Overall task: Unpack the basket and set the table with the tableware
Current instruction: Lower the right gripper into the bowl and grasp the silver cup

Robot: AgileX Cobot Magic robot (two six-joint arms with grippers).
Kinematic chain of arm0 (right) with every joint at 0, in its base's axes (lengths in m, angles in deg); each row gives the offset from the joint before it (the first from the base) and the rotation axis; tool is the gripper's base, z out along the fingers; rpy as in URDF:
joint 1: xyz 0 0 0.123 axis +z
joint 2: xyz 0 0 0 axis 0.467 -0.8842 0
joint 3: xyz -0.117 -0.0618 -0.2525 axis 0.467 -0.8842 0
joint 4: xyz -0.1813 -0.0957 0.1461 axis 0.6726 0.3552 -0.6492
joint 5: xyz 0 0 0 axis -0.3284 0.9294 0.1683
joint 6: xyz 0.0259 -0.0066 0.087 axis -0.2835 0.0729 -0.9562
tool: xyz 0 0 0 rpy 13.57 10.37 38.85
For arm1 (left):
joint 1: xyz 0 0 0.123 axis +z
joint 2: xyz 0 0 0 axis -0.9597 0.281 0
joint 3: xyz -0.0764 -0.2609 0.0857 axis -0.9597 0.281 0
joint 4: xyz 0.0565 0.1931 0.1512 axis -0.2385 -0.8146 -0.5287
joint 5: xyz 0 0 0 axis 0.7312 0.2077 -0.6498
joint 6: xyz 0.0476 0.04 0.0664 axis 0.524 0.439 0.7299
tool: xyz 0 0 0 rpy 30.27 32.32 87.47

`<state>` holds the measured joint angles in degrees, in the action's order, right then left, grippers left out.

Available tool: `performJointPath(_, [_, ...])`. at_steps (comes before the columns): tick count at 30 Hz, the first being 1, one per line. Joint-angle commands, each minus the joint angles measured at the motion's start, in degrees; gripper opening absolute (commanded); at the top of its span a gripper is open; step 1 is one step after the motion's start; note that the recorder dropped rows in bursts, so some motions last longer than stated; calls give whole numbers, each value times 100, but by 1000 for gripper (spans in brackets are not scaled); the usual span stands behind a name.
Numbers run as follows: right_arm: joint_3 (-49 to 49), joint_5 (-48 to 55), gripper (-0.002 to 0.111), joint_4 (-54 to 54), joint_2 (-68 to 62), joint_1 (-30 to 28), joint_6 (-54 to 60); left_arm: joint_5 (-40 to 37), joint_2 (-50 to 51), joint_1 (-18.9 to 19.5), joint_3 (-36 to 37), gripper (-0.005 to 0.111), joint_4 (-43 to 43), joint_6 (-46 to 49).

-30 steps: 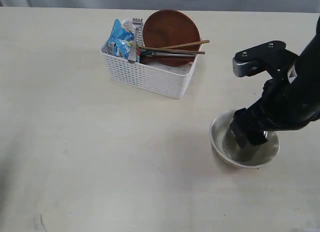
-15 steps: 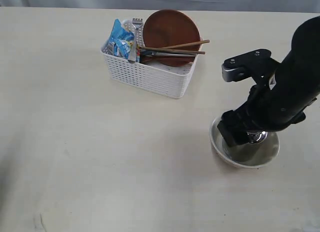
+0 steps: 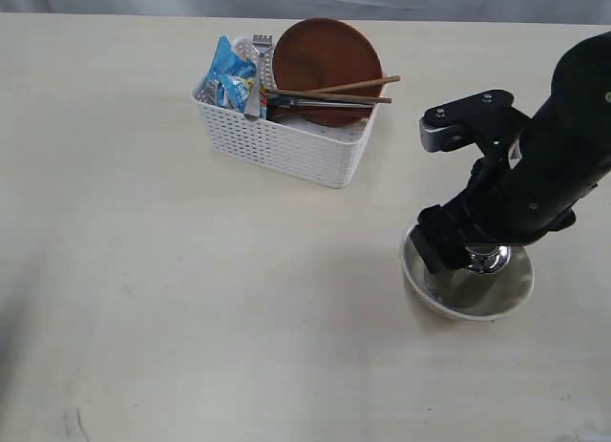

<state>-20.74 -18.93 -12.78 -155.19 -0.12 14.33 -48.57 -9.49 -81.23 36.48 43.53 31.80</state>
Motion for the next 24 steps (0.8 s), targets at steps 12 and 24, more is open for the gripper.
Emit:
performJointPath(12, [-242, -357, 66, 0, -97, -21, 1, 52, -22, -37, 15, 0, 7, 1])
performJointPath(24, [-232, -224, 0, 0, -113, -21, 110, 52, -22, -37, 15, 0, 7, 1])
